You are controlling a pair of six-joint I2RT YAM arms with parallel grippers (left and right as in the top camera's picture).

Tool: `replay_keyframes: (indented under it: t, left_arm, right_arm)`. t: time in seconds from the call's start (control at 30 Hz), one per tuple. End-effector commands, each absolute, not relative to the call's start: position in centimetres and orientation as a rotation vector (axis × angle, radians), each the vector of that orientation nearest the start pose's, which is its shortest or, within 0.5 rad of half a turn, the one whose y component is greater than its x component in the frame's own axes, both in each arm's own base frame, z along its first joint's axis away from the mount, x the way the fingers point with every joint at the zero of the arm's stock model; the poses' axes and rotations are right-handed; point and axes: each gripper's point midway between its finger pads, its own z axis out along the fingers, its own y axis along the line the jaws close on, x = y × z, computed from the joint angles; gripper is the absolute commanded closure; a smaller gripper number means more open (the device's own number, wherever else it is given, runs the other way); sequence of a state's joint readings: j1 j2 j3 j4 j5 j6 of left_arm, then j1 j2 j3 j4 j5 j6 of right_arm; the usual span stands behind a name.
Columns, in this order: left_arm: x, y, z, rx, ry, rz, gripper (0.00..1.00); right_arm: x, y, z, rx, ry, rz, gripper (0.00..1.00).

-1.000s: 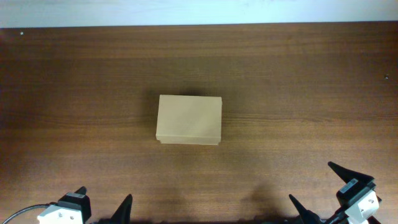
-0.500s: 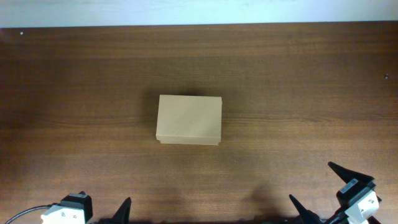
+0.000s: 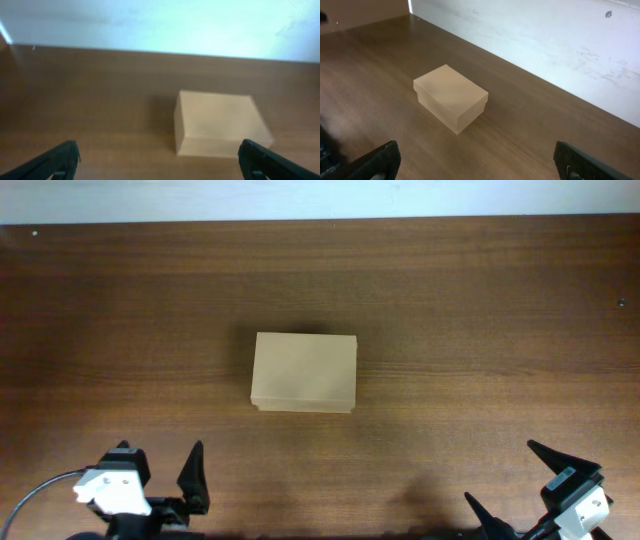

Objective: Pack container

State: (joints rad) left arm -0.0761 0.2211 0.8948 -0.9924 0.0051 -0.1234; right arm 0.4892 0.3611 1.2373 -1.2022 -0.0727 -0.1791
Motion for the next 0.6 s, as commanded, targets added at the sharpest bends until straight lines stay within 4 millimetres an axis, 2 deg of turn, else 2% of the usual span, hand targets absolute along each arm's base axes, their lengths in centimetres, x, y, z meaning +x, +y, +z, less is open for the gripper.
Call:
replay_keyframes:
  t: [0.0, 0.17, 0.2, 0.23, 0.4, 0.57]
  left_arm:
    - [16.0, -0.5, 26.3, -0.037, 1.870, -0.068, 0.01]
    - [18.5, -0.5, 21.2, 0.104, 1.887, 0.042, 0.00]
    - [19.1, -0.2, 18.7, 0.120, 1.927, 0.075, 0.00]
    - [19.3, 0.0, 17.7, 0.111, 1.943, 0.081, 0.00]
    - [19.8, 0.6, 14.3, 0.080, 1.990, 0.102, 0.00]
    - [19.9, 0.6, 12.4, 0.083, 2.031, 0.100, 0.00]
  right_arm:
    - [9.8, 6.7, 35.3, -0.670, 1.793, 0.283, 0.01]
    - [9.8, 6.7, 35.3, -0.670, 1.793, 0.282, 0.01]
    - [9.8, 6.7, 35.3, -0.670, 1.793, 0.282, 0.01]
    - [9.8, 6.7, 35.3, -0.670, 1.793, 0.283, 0.01]
    - [9.8, 6.7, 35.3, -0.670, 1.793, 0.282, 0.01]
    - [9.8, 6.7, 35.3, -0.670, 1.793, 0.283, 0.01]
